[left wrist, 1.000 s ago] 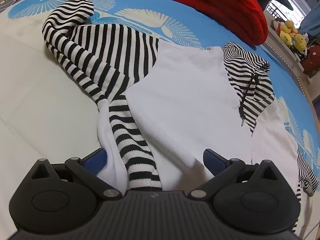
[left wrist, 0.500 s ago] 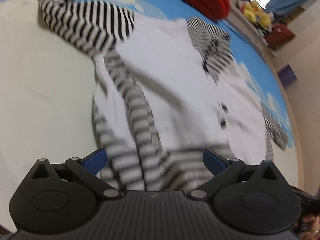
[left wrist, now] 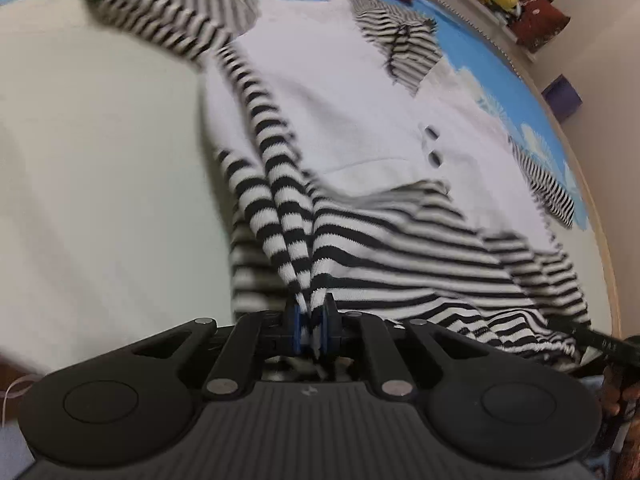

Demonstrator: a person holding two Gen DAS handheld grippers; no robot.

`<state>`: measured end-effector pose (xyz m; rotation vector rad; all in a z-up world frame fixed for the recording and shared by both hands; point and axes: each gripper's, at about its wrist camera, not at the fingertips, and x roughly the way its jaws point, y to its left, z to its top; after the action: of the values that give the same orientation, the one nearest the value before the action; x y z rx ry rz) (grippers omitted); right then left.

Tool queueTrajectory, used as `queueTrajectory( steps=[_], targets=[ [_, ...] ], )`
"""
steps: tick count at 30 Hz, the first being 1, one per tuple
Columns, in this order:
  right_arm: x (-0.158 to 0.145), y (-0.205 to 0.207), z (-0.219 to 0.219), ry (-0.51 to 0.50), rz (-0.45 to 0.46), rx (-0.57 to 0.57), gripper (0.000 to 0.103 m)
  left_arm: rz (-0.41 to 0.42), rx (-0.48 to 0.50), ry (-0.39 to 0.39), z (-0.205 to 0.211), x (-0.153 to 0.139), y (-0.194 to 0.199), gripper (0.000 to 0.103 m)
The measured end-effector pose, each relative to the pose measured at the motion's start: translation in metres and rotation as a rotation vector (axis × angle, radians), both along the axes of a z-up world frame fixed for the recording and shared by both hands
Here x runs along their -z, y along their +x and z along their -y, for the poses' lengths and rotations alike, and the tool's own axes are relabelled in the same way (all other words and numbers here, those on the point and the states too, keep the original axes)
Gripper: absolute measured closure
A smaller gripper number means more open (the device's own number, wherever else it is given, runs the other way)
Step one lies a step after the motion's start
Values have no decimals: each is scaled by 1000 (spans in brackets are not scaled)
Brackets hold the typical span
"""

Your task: Fold small clothes

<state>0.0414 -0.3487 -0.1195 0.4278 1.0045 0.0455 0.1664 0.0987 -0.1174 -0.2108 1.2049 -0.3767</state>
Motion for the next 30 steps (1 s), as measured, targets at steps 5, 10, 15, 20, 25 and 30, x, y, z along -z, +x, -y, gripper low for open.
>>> queueTrajectory(
  steps=[5,10,15,20,25,30],
  targets=[
    [26,0,-17,-107,-83,-102,61,5,-59,18,-11,8,-6,61],
    [-7,-15,-13,-272,3,-48,29,226,-160,168,-12,-35,-20,2],
    [-46,-15,-28,-373,188,-44,25,389,-169,318,11,-61,4,0],
    [-64,37,-63,-349,318,-41,21,403,-174,344,34,-71,44,0],
    [-48,85,-71,-343,294,-5,21,428,-145,378,60,-67,72,0],
    [-5,104,-68,-404,210,-6,22,420,-128,389,69,-48,91,0]
  ],
)
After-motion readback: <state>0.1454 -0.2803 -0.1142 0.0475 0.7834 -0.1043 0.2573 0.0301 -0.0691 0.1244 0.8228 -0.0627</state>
